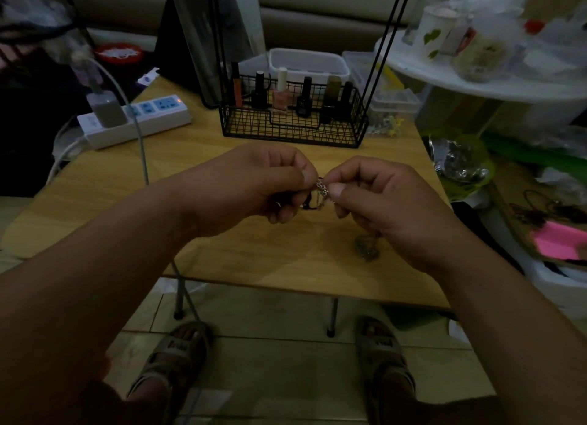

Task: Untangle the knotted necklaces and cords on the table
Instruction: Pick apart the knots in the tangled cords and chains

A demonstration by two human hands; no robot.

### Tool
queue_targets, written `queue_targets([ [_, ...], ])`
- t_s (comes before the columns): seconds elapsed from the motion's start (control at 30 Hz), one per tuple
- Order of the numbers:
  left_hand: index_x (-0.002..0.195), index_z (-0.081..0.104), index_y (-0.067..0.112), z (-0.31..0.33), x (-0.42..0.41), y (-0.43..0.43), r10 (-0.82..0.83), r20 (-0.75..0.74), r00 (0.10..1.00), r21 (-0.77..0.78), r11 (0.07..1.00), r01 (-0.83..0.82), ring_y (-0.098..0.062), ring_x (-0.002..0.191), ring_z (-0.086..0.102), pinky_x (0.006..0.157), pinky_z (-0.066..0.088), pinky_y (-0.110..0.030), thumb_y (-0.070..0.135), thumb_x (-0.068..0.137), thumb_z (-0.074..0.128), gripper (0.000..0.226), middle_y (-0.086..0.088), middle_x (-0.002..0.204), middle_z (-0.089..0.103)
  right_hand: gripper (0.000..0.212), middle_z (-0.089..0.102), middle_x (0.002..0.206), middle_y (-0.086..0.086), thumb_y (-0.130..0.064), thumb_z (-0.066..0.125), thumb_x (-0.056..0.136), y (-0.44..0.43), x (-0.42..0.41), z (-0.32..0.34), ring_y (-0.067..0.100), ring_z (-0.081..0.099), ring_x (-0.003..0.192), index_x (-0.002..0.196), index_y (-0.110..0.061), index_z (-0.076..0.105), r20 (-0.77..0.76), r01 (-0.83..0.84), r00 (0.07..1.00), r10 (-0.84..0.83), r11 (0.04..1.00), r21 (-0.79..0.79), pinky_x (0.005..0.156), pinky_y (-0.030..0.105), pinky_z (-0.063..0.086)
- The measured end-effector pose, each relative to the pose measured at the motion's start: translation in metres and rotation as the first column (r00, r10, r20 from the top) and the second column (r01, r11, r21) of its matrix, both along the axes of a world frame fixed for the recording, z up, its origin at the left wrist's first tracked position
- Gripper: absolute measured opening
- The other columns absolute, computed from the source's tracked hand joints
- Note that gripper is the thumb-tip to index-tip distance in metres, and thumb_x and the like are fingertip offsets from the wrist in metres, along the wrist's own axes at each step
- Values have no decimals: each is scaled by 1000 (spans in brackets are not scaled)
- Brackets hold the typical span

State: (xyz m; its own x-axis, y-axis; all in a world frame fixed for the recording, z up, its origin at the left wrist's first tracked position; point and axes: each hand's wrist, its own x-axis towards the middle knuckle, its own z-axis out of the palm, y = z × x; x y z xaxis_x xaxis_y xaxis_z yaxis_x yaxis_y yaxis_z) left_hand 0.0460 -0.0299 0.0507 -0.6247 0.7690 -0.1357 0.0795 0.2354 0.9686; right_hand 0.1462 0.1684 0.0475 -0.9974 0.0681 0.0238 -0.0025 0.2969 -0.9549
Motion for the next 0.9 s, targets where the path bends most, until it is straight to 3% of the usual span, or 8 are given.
queue_targets([
  [0.23,105,69,11,-2,-1,0,51,-164,985,46,998,-44,-15,74,61,67,51,-29,14,103,59,10,-3,87,67,7,60,61,-6,-9,68,96,0,0,0,-1,47,48,98,-6,74,56,-33,998,33,999,0,47,11,36],
  [0.37,107,70,11,-4,0,3,82,-180,980,73,995,-70,-15,73,61,65,53,-25,13,101,63,9,-6,85,67,6,60,65,0,-12,67,96,-3,2,-2,2,43,49,97,-10,73,115,-96,989,95,995,4,47,15,36],
  [0.5,107,68,13,-6,2,4,112,-207,972,81,992,-97,-14,71,62,65,53,-27,14,101,64,7,-1,82,67,8,57,60,-7,-12,65,98,-6,2,-5,1,46,50,98,-9,72,72,-81,994,82,997,-16,49,14,37],
  [0.63,108,64,18,-10,4,3,123,-261,957,64,992,-110,-18,86,71,73,60,-31,16,101,66,8,-4,101,71,9,69,72,1,-18,65,98,-3,3,-5,8,51,53,97,-13,73,61,-26,998,27,999,-30,47,17,38],
  [0.7,105,63,22,-12,5,3,135,-395,909,48,991,-126,-14,97,70,82,62,-36,18,99,68,9,1,106,68,10,75,81,3,-18,66,98,-2,3,-5,12,57,58,99,-12,73,46,3,999,-1,1000,-31,50,20,42],
  [0.8,99,64,22,-13,10,2,99,-510,855,45,995,-88,-17,102,66,87,58,-43,22,95,70,7,6,103,65,11,78,88,7,-16,65,99,-2,2,-6,18,64,67,100,-9,73,12,58,998,-57,997,-45,55,26,49],
  [0.9,98,64,22,-15,16,5,111,-550,827,62,994,-93,-13,96,66,82,55,-35,30,92,76,15,8,97,67,14,78,89,4,-16,63,100,-4,1,-8,18,67,68,98,-8,76,-13,101,995,-102,994,-35,57,26,51],
])
